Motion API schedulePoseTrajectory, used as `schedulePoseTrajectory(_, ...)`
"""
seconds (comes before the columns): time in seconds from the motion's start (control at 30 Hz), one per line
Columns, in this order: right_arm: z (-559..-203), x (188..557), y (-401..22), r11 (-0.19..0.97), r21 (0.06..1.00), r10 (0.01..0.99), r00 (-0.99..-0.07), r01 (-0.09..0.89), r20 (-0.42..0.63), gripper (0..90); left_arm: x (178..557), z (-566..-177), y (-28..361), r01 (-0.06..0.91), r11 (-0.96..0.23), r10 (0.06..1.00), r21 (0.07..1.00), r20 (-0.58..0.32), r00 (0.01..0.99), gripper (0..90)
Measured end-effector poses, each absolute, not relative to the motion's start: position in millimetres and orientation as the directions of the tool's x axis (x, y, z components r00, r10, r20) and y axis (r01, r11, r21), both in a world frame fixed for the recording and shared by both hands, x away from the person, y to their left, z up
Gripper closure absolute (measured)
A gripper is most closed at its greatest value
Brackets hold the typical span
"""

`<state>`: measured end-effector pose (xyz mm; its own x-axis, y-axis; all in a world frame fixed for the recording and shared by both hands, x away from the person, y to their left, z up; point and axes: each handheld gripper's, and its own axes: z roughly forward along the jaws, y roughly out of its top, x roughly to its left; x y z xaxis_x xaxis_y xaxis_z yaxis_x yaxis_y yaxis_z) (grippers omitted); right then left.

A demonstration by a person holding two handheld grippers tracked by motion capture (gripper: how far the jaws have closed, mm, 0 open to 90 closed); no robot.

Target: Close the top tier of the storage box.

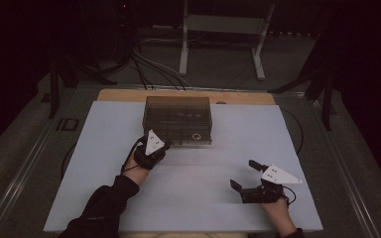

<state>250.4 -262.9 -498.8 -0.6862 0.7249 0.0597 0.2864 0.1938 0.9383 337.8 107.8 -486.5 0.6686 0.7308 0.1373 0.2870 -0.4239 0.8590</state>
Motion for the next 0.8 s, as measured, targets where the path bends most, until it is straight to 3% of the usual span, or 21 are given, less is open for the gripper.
schedulePoseTrajectory(0.8, -498.6, 250.4, -263.3, 0.192, 0.939, 0.724, -0.687, 0.286, 0.062, 1.8, 348.6, -488.3, 106.5, 0.301, -0.428, 0.741, 0.852, 0.140, 0.657, 89.8)
